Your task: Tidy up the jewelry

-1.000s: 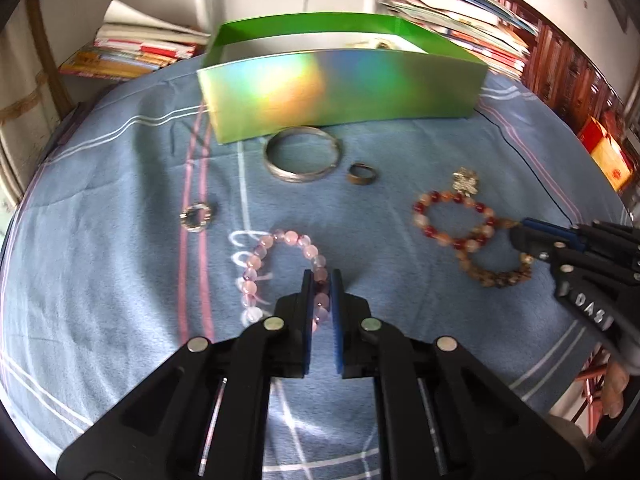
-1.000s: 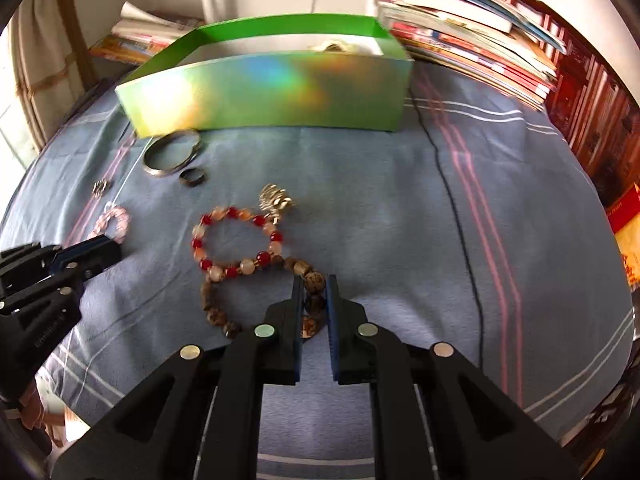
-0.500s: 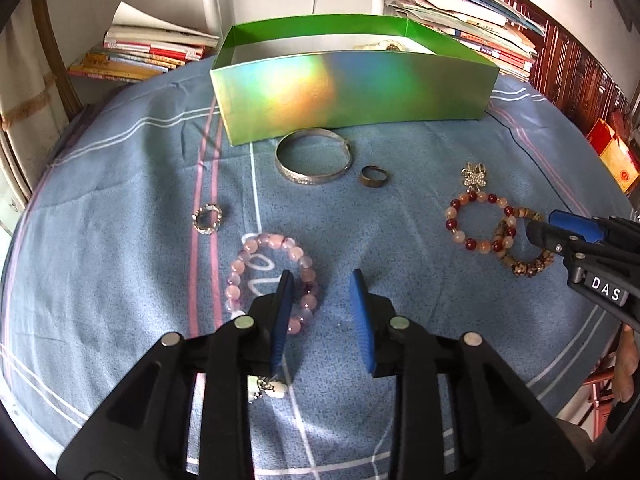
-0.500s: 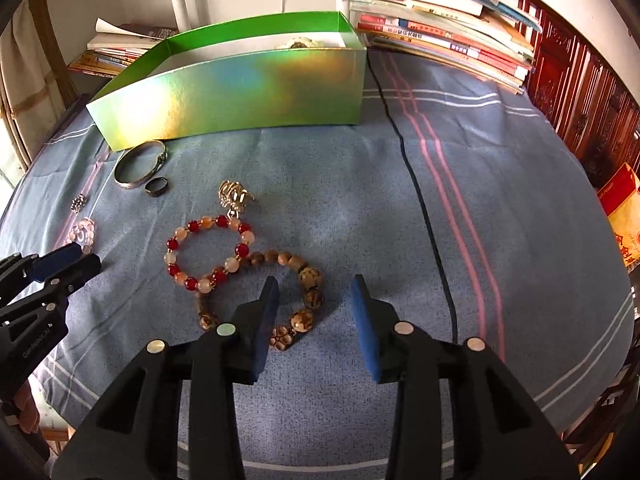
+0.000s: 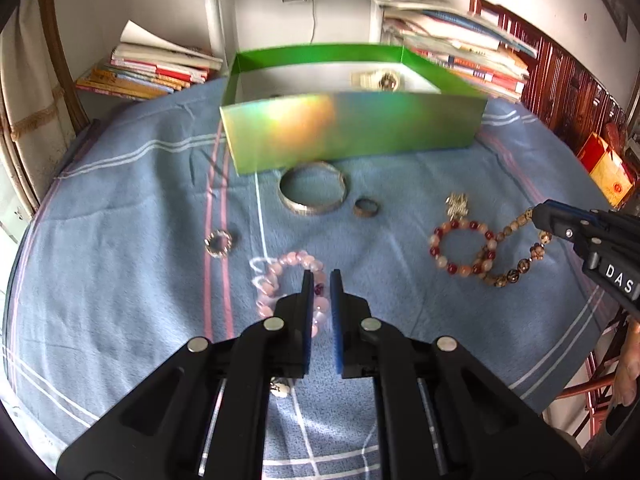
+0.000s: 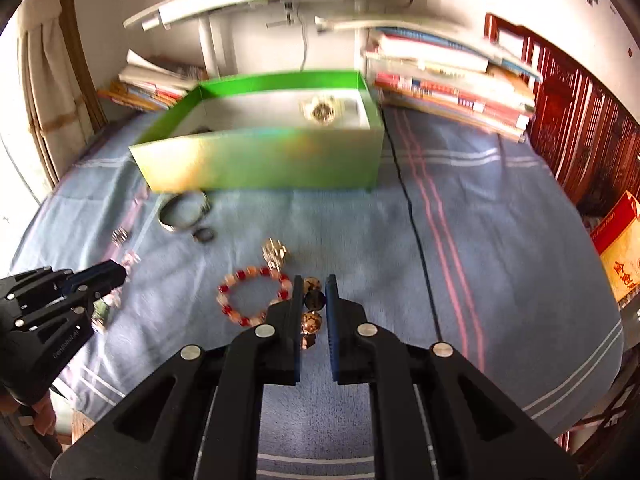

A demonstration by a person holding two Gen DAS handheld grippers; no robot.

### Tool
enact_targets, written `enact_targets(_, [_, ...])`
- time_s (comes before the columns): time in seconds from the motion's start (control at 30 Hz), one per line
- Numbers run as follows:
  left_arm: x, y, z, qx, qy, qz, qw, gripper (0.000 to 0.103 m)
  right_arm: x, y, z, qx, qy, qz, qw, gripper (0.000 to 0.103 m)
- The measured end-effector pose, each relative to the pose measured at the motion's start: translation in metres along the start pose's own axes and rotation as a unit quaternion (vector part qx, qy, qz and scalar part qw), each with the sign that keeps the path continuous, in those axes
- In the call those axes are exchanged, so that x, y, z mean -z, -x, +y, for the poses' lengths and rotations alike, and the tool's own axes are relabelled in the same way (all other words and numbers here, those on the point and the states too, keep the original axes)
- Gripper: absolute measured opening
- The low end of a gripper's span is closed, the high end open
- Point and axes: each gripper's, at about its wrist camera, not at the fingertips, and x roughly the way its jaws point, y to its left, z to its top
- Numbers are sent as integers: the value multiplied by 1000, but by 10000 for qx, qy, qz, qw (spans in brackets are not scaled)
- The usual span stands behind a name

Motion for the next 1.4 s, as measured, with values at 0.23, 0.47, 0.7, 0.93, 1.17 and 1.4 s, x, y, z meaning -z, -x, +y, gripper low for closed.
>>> enact_targets(0.23, [-14,19,3,21,57,-272,9996,9,-23,21,-2,-83,-27,-365,9993,11])
enact_targets(0.47, [-48,30,10,106,45,-523,9986,9,-55,25,2,-239,14,-537,9983,11])
enact_targets(0.7, [-39,16,6,137,-158,-191,9996,11,-43,24,7,-307,94,-462,9984,11])
enact_targets(0.93, [-10,-23,-1,225,-152,504,9984,30,-6,-15,0,-217,-44,262,9994,11])
enact_targets(1.17, [-1,-34,-7,79,-221,609,9979,12,-1,-20,4,-199,-34,300,9993,11])
enact_targets(1.4, [-13,-18,-1,22,-54,316,9995,9,-11,-12,4,-178,-6,160,9997,11])
